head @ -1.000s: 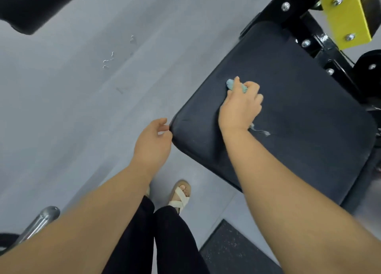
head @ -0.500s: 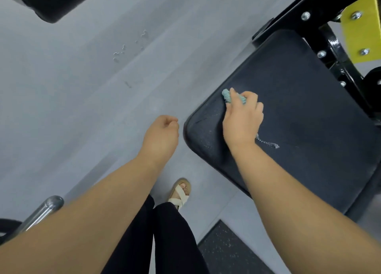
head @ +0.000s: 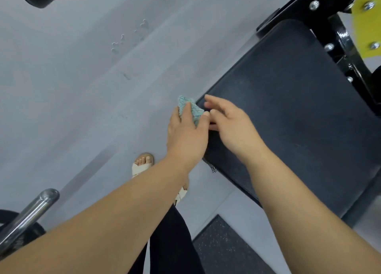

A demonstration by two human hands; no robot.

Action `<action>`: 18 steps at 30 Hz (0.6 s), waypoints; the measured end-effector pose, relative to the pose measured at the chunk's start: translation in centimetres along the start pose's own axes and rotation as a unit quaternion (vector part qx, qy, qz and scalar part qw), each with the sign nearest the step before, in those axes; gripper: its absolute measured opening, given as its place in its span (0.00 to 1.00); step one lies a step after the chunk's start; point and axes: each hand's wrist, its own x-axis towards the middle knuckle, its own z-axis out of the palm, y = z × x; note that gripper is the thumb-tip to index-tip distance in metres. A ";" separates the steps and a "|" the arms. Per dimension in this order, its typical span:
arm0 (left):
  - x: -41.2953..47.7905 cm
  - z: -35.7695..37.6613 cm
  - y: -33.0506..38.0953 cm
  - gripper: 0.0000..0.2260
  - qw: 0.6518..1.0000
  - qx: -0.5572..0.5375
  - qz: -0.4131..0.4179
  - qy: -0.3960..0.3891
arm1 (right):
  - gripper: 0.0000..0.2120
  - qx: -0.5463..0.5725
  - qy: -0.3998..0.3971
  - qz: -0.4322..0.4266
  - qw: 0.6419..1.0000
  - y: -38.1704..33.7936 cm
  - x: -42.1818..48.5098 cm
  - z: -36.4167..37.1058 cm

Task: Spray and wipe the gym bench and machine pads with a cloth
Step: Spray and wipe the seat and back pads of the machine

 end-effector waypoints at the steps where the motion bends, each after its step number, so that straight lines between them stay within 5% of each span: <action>1: 0.4 0.5 0.0 0.27 1.000 0.022 0.009 0.006 | 0.17 -0.031 0.047 0.005 0.998 0.7 0.5 -1.0; 3: 1.0 0.8 0.1 0.24 0.996 0.079 0.034 0.032 | 0.17 -0.152 0.130 -0.010 0.980 2.6 1.7 -2.1; 7: 3.4 -0.1 -0.5 0.13 0.995 0.036 -0.011 0.089 | 0.22 -0.307 0.162 -0.023 0.937 6.4 3.5 -2.3; 11: 5.4 -1.8 -0.1 0.15 0.995 0.063 -0.073 0.009 | 0.23 -0.347 0.204 -0.051 0.914 7.3 3.8 -1.4; 18: 11.4 2.7 8.2 0.16 0.991 0.079 0.035 -0.098 | 0.22 -0.360 0.239 -0.075 0.899 7.8 4.1 -1.2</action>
